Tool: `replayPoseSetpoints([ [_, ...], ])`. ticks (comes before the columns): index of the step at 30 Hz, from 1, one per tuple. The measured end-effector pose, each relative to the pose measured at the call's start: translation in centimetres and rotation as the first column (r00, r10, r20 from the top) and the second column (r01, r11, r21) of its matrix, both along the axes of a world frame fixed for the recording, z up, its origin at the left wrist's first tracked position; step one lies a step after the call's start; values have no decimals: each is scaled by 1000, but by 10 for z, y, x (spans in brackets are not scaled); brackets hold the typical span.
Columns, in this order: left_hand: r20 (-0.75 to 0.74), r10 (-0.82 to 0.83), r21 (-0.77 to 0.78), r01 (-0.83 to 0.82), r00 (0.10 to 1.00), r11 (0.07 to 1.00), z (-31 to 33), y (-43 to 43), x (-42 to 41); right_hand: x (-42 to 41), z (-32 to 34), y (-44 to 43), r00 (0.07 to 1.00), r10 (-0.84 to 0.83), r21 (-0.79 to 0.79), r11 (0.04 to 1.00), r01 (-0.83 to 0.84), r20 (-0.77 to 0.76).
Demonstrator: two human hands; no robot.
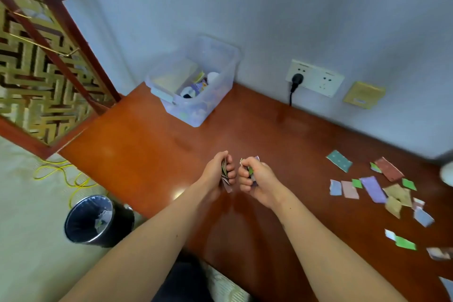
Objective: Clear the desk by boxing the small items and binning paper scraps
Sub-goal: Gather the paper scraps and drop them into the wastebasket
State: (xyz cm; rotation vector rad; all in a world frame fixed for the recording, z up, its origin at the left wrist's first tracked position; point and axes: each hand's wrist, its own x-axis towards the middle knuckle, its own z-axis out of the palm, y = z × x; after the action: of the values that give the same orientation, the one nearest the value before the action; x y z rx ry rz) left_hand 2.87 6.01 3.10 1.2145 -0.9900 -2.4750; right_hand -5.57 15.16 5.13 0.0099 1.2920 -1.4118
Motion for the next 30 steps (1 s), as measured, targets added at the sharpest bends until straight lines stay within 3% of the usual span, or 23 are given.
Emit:
replayPoseSetpoints([
  [7,1,-17,55,17,1000,998,0,-104,42,42,-1,-105,999,-23,-8,1000,23,28],
  [16,-88,214,82,-207,973,975,11,-152,110,91,12,-173,964,268,-35,963,-267,1],
  [24,-120,564,110,-553,817,826,13,-156,199,156,6,-214,856,516,-23,856,-516,31],
  [30,-116,703,173,-682,702,710,1,-200,278,233,5,-277,781,623,40,780,-624,40],
])
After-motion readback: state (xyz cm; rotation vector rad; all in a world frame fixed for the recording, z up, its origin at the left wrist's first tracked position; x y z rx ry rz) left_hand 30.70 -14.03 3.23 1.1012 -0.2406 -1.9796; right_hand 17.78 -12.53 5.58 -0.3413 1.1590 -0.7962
